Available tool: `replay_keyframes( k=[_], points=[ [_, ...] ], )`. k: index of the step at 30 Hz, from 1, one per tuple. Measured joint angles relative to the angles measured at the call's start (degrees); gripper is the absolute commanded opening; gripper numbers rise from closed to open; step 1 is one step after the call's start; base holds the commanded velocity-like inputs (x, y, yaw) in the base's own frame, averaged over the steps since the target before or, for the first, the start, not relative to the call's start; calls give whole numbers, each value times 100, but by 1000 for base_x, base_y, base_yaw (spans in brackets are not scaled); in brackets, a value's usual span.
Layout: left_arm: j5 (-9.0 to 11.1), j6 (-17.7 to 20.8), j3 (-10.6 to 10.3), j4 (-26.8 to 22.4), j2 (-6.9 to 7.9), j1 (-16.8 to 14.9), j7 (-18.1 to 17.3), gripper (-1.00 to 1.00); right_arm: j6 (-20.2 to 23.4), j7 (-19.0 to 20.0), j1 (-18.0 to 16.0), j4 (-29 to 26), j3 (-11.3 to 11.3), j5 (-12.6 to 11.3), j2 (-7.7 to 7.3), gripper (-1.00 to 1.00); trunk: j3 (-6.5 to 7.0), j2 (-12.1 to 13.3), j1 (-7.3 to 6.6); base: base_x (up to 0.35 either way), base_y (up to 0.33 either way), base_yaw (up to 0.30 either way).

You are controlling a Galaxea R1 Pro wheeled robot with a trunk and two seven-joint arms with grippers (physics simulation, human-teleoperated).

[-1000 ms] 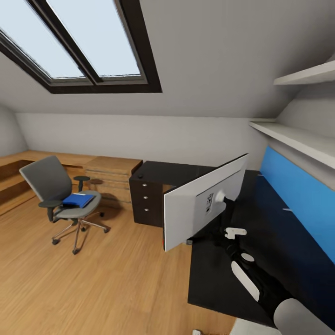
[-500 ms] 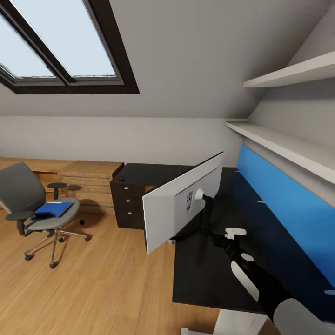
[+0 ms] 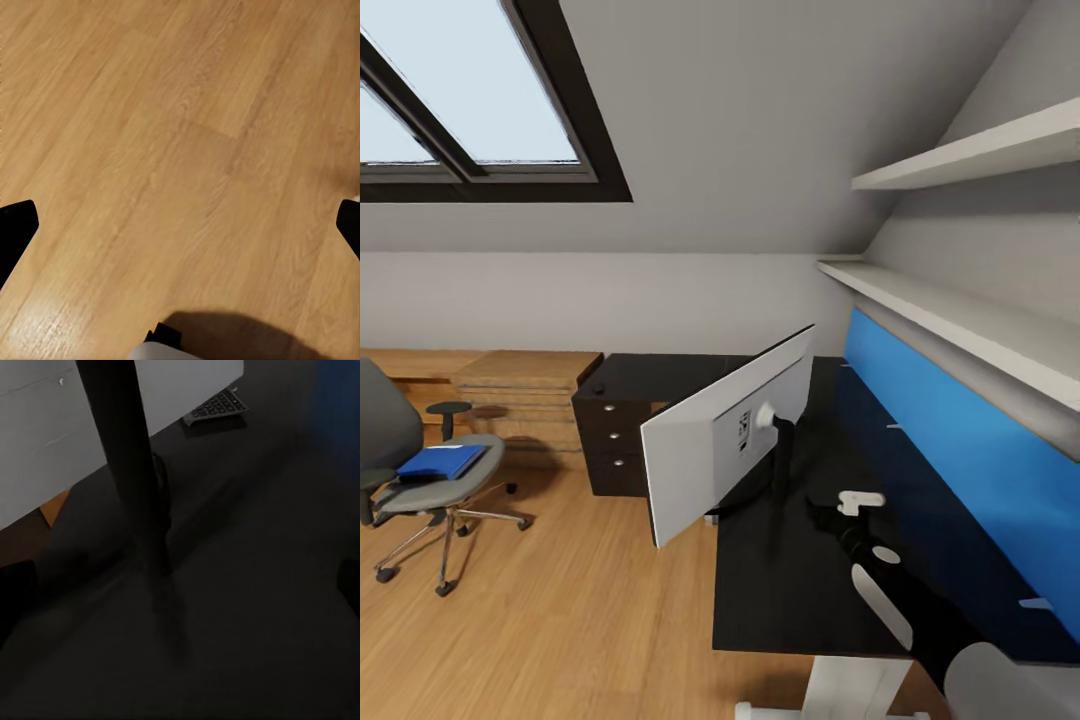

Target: In the bedroom, organize the workspace by keeping the computer under the desk, ensuring the monitor is on the desk, placing the keyboard on the desk next to the monitor, placing the mouse on the desk next to the keyboard, moving the folder from the swivel chair onto the desk next to the mouse, stacking the notebook on top of the folder with the pen on top of the notebook, and positioning the swivel chair next to the desk.

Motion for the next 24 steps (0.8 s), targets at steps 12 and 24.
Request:
replay_keyframes(
  k=[12, 24],
  points=[
    [0, 0, 5, 0, 4, 0, 5, 100, 11, 14, 0, 1, 139, -2, 21, 100, 0, 0, 0, 0, 0, -4],
    [13, -101, 27, -6, 15, 0, 3, 100, 24, -12, 0, -12, 153, -6, 37, 100, 0, 0, 0, 6, 4, 0]
  ],
)
